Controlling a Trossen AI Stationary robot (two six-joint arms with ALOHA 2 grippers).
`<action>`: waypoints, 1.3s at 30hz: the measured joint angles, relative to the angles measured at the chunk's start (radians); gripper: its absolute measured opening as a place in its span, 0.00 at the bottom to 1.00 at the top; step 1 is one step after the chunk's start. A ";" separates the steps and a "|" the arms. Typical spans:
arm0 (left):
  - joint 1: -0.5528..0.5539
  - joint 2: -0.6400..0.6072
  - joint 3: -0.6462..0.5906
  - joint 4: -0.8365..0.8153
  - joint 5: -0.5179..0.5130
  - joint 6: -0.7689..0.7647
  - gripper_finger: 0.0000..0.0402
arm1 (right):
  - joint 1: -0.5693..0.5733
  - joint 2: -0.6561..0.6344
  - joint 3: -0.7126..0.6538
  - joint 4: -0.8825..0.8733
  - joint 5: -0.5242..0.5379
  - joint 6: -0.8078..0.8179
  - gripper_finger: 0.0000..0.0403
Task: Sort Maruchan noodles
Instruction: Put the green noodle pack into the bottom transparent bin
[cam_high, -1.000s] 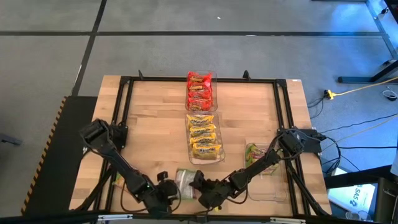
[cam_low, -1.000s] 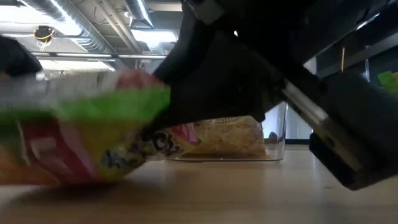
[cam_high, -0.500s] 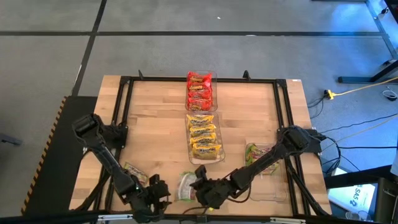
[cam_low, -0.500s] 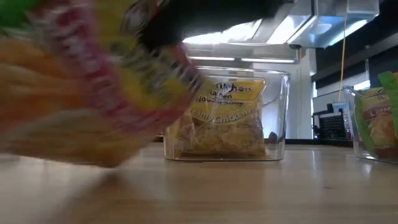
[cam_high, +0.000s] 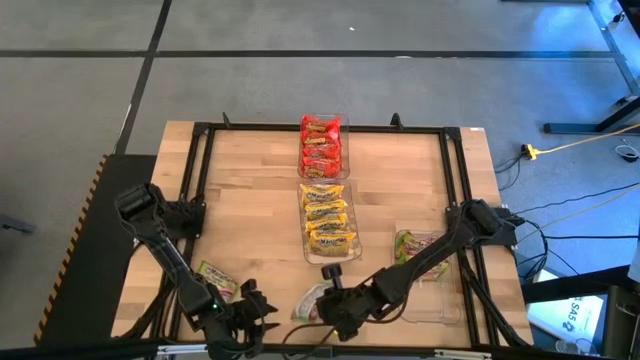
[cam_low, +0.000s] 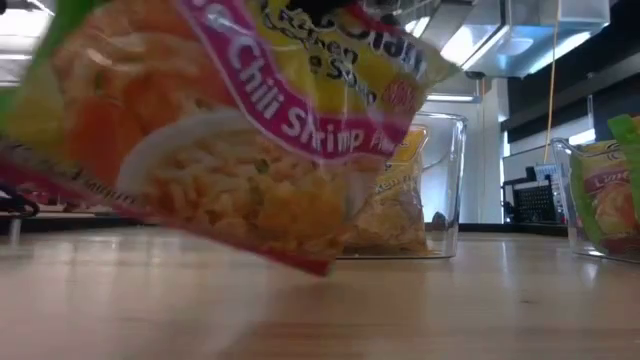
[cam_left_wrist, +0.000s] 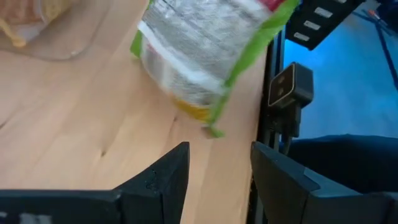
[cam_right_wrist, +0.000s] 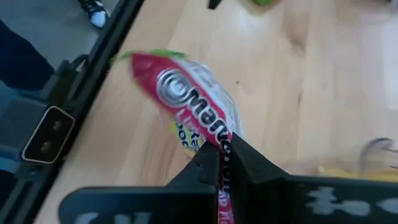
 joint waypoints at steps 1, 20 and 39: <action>0.000 0.000 -0.001 0.010 -0.005 0.012 0.41 | 0.003 0.000 0.014 -0.020 0.007 0.002 0.00; 0.068 0.008 -0.001 0.060 -0.106 0.075 0.41 | -0.068 0.008 0.056 -0.252 -0.141 0.265 0.00; 0.206 0.177 -0.001 0.359 -0.030 0.267 0.65 | -0.065 0.008 0.055 -0.231 -0.133 0.256 0.00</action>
